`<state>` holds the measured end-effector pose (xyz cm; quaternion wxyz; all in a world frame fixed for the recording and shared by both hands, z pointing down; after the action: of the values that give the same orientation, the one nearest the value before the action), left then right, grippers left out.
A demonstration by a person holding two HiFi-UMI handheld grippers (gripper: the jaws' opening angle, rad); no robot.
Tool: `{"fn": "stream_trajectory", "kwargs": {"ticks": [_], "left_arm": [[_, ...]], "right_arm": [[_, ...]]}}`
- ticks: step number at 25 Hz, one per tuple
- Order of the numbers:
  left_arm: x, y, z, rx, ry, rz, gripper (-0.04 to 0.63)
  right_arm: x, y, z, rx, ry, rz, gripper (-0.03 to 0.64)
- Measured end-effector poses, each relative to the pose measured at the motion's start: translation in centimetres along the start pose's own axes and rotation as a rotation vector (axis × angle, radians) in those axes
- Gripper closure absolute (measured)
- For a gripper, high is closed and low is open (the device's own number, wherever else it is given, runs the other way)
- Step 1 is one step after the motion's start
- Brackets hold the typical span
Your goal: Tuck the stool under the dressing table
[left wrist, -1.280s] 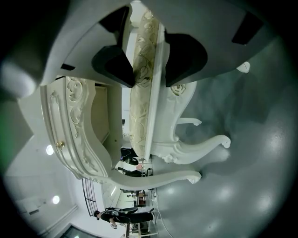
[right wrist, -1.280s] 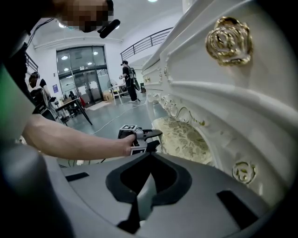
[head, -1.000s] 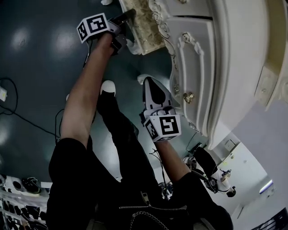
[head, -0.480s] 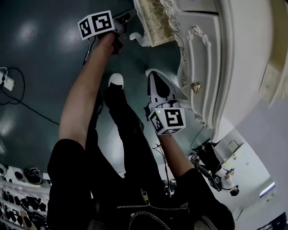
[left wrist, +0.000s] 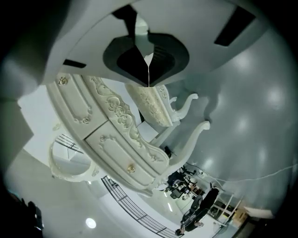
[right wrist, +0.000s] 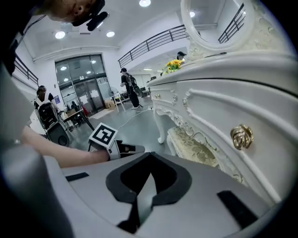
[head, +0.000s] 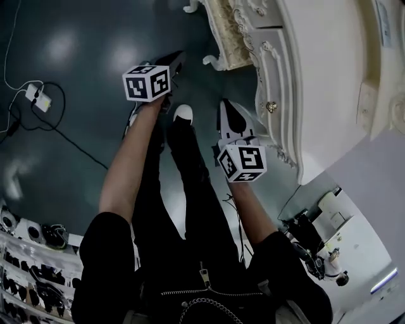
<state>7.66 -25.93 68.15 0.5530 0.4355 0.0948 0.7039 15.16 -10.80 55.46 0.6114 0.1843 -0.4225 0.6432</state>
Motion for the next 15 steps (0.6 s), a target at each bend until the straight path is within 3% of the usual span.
{"fn": "stream_trajectory", "kwargs": {"ticks": [2,7,15], "left_arm": [[0.1,-0.3,-2.7,-0.045,0.002,0.03,0.572],[2.4,-2.2,-9.4,-0.113,0.039,-0.003,0.574],[0.2,-5.7,-17.0,-0.173,0.061,0.174,0.574]], "right_arm": [[-0.8,1.1,-0.8,-0.014,-0.006,0.002,0.611],[-2.4,3.3,-3.2,-0.035,0.02,-0.028,0.611],[-6.3,6.0,-5.6,-0.066,0.018,-0.073,0.611]]}}
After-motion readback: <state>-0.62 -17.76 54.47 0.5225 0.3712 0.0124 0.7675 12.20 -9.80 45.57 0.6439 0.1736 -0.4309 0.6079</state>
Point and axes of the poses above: the fingertips, and each gripper's own axes: z forward along the fingers, y to its left, x out of its underside, the point moved 2 cm from there along -z, backward along the fingers, and after that the axes turned 11 degrees about -x, right-handed, at the moved point
